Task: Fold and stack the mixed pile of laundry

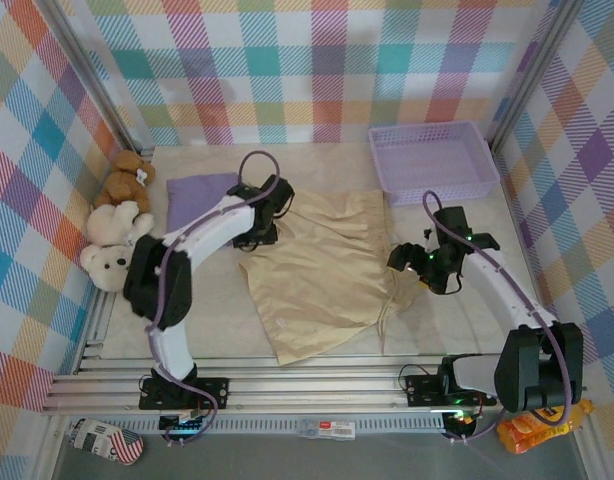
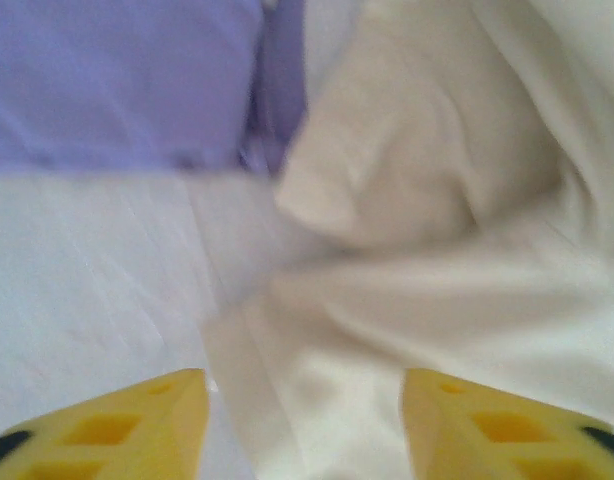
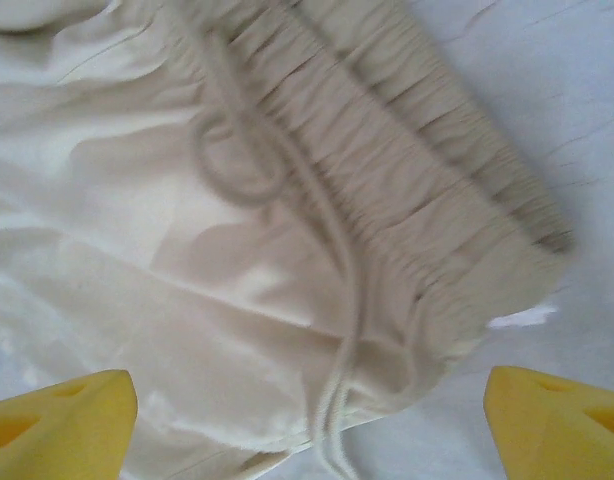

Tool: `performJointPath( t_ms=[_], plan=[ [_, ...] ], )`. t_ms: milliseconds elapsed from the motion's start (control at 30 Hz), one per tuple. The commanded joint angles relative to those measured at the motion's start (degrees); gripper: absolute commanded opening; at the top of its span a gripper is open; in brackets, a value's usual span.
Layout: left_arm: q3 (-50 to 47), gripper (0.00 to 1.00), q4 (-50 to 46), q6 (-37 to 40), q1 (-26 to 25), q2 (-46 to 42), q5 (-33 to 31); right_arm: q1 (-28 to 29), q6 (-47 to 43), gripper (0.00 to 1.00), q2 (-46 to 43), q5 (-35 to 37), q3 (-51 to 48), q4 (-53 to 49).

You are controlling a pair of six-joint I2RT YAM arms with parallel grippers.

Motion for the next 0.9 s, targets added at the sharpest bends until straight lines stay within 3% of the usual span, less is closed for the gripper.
performJointPath(
  t_ms=[0,133,267,333,433,500,700,867],
  plan=[
    [-8.96,0.63,5.11,-12.92,-3.62,-7.95,12.31,-1.98,-3.16,0.91,4.41,5.06,0.32,-2.75],
    [-18.73,0.73,11.65,-25.15,-10.62,-12.84,15.66,-2.38,-3.17,0.89,8.9,4.69,0.28,1.44],
    [-21.94,0.82,12.31,-31.99,-17.08,-12.88,15.62,-2.34,-2.14,0.84,13.26,3.0,-1.05,5.02],
    [-23.21,0.94,11.77,-34.16,-20.04,-12.46,15.68,-2.44,-1.66,0.66,15.47,-0.43,-2.16,6.9],
    [-25.55,0.97,11.14,-34.63,-23.56,-12.16,16.61,-2.18,0.55,0.3,15.46,-4.74,-5.03,9.56],
    [-26.74,0.97,10.14,-33.49,-25.7,-12.34,16.59,-1.96,2.3,0.13,13.69,-7.64,-7.32,11.05],
    [-27.06,0.92,1.84,-28.22,-31.23,-11.98,12.26,-0.66,4.63,0.07,9.26,-8.19,-11.28,10.49],
    [-31.92,0.85,-0.75,-31.65,-31.6,-14.9,11.53,-0.58,4.98,0.0,8.75,-8.77,-11.59,9.47]
  ],
)
